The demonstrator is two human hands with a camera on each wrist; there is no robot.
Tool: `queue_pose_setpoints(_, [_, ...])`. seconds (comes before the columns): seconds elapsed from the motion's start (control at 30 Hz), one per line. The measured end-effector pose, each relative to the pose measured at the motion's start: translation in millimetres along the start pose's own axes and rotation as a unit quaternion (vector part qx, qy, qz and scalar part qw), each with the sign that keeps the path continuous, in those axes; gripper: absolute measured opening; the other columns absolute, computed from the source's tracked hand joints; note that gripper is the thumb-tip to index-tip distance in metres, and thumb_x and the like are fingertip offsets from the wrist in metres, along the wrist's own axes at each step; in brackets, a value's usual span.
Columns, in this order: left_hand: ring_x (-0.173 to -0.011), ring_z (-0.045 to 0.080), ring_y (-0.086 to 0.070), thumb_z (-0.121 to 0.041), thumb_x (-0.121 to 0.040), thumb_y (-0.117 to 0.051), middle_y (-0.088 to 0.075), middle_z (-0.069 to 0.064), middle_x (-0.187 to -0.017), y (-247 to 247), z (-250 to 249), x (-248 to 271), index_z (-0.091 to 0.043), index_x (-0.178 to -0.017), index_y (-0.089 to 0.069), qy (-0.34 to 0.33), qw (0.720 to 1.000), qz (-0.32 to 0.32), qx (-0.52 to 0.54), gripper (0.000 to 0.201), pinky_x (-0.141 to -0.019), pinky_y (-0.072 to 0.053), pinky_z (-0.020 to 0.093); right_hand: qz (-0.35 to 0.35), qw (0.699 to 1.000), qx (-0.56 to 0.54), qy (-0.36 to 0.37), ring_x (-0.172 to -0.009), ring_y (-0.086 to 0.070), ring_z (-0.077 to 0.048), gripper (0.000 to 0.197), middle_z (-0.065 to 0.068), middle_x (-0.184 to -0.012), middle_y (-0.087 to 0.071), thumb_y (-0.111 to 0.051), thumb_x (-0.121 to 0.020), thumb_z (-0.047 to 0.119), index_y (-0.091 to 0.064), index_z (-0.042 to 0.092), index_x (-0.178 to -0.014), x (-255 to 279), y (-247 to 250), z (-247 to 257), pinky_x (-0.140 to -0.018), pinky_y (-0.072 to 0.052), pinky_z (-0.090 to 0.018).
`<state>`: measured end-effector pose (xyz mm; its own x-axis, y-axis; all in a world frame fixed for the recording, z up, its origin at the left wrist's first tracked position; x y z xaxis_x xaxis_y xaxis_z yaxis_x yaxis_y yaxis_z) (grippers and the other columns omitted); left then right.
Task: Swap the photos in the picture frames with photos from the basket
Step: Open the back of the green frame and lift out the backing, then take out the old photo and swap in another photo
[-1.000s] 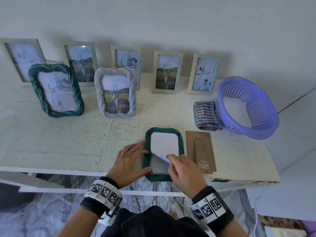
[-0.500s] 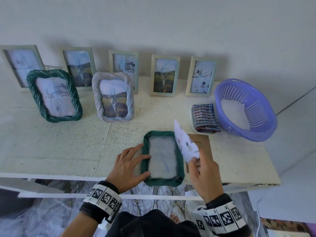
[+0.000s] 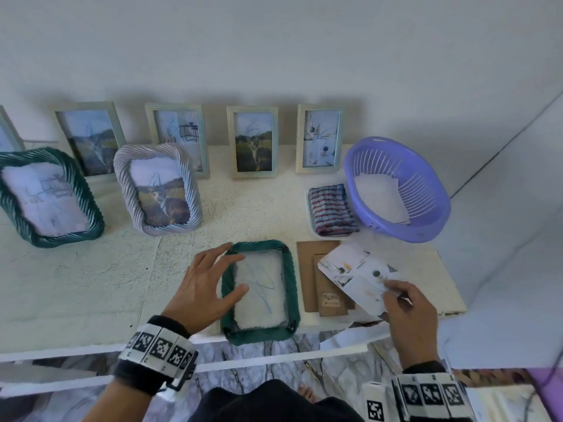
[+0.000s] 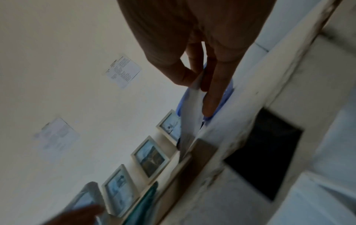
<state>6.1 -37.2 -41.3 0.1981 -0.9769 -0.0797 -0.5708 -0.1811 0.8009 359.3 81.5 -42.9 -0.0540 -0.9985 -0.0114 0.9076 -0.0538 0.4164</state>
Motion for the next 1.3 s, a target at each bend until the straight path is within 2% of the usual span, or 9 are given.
queue_pose_setpoints(0.1, [-0.131, 0.02, -0.037, -0.062, -0.083, -0.046, -0.044, -0.005, -0.146, -1.6, -40.3, -46.0, -0.03, -0.13, -0.056, -0.054, 0.999, 0.002, -0.005, 0.057, -0.108, -0.035, 0.042, 0.0, 1.0, 0.003, -0.012, -0.093, -0.062, -0.022, 0.028, -0.003, -0.101, -0.064, -0.047, -0.095, -0.003, -0.067, 0.015, -0.103, -2.2, 21.3, -11.4, -0.071, -0.06, -0.028])
queue_pose_setpoints(0.17, [-0.129, 0.023, -0.041, -0.058, -0.084, -0.045, -0.047, -0.003, -0.144, -11.0, -73.5, -77.7, -0.029, -0.128, -0.057, -0.096, 0.995, 0.017, -0.012, 0.054, -0.105, -0.04, 0.049, 0.006, 0.997, 0.071, 0.034, -0.092, -0.06, -0.024, 0.035, -0.001, -0.099, -0.061, -0.045, -0.093, -0.008, -0.067, 0.013, -0.11, -5.5, 35.1, -12.9, -0.076, -0.059, -0.036])
queue_pose_setpoints(0.3, [-0.125, 0.033, -0.048, -0.05, -0.085, -0.045, -0.051, 0.007, -0.14, -45.8, -139.2, -134.1, -0.022, -0.129, -0.059, -0.189, 0.979, 0.039, -0.061, 0.054, -0.098, -0.045, 0.053, 0.034, 0.975, 0.2, 0.087, -0.08, -0.057, -0.019, 0.033, 0.002, -0.09, -0.06, -0.054, -0.091, -0.004, -0.067, 0.012, -0.118, -14.0, 51.8, -23.6, -0.07, -0.039, -0.023])
queue_pose_setpoints(0.43, [-0.14, 0.029, -0.03, -0.039, -0.094, -0.057, -0.031, 0.004, -0.156, -85.2, -183.2, -178.5, -0.029, -0.138, -0.049, -0.217, 0.964, 0.082, -0.13, 0.047, -0.111, -0.03, 0.05, 0.083, 0.937, 0.314, 0.127, -0.078, -0.063, -0.018, 0.029, 0.003, -0.091, -0.069, -0.057, -0.095, 0.015, -0.068, 0.021, -0.122, -22.7, 56.6, -22.8, -0.063, -0.044, -0.028])
queue_pose_setpoints(0.6, [-0.138, 0.031, -0.033, -0.033, -0.097, -0.054, -0.036, 0.006, -0.152, -107.1, -195.9, -203.3, -0.024, -0.125, -0.059, -0.21, 0.958, 0.101, -0.165, 0.03, -0.108, -0.033, 0.049, 0.196, 0.88, 0.42, 0.102, -0.079, -0.055, -0.01, 0.035, 0.008, -0.086, -0.062, -0.045, -0.098, 0.033, -0.054, 0.037, -0.132, -39.6, 50.4, -15.4, -0.066, -0.044, -0.027])
queue_pose_setpoints(0.8, [-0.116, 0.038, -0.05, -0.026, -0.094, -0.061, -0.046, 0.012, -0.141, -94.0, -204.2, -199.3, -0.016, -0.114, -0.068, -0.242, 0.961, 0.065, -0.119, 0.023, -0.098, -0.04, 0.045, 0.231, 0.843, 0.472, 0.114, -0.103, -0.061, -0.021, 0.036, 0.001, -0.114, -0.066, -0.041, -0.099, 0.035, -0.051, 0.032, -0.133, -74.5, 28.0, -5.3, -0.08, -0.049, -0.031])
queue_pose_setpoints(0.93, [-0.113, 0.036, -0.054, -0.031, -0.091, -0.064, -0.05, 0.009, -0.138, -88.7, -205.0, -189.6, -0.022, -0.109, -0.069, -0.25, 0.96, 0.052, -0.114, 0.021, -0.094, -0.043, 0.049, 0.23, 0.827, 0.5, 0.116, -0.094, -0.063, -0.027, 0.026, -0.005, -0.104, -0.067, -0.041, -0.098, 0.033, -0.057, 0.027, -0.117, -96.0, 9.9, -2.6, -0.075, -0.051, -0.034])
queue_pose_setpoints(1.13, [-0.1, 0.035, -0.063, -0.031, -0.082, -0.076, -0.061, 0.008, -0.125, -94.4, -204.1, -168.9, -0.026, -0.097, -0.07, -0.277, 0.951, 0.004, -0.14, 0.017, -0.082, -0.05, 0.05, 0.23, 0.844, 0.475, 0.097, -0.092, -0.062, -0.027, 0.032, -0.005, -0.098, -0.067, -0.041, -0.098, 0.032, -0.05, 0.03, -0.129, -92.5, 20.0, -6.3, -0.074, -0.048, -0.033])
queue_pose_setpoints(1.3, [-0.112, 0.032, -0.058, -0.048, -0.089, -0.043, -0.059, 0.005, -0.128, -100.9, -194.0, -163.8, -0.029, -0.105, -0.068, -0.263, 0.958, 0.011, -0.117, 0.036, -0.086, -0.051, 0.05, 0.118, 0.891, 0.435, 0.058, -0.087, -0.063, -0.023, 0.026, 0.001, -0.088, -0.069, -0.049, -0.096, 0.032, -0.067, 0.025, -0.112, -101.5, 83.2, 14.0, -0.074, -0.046, -0.029])
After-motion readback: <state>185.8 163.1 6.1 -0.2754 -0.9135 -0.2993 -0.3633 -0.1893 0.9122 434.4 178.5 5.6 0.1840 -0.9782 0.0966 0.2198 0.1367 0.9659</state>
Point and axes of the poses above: each hand's wrist, its own x-axis away from the middle knuckle, its own y-axis out of the back of the hand, z = x × y, the point moved 7 cm from there along -x, towards the middle knuckle
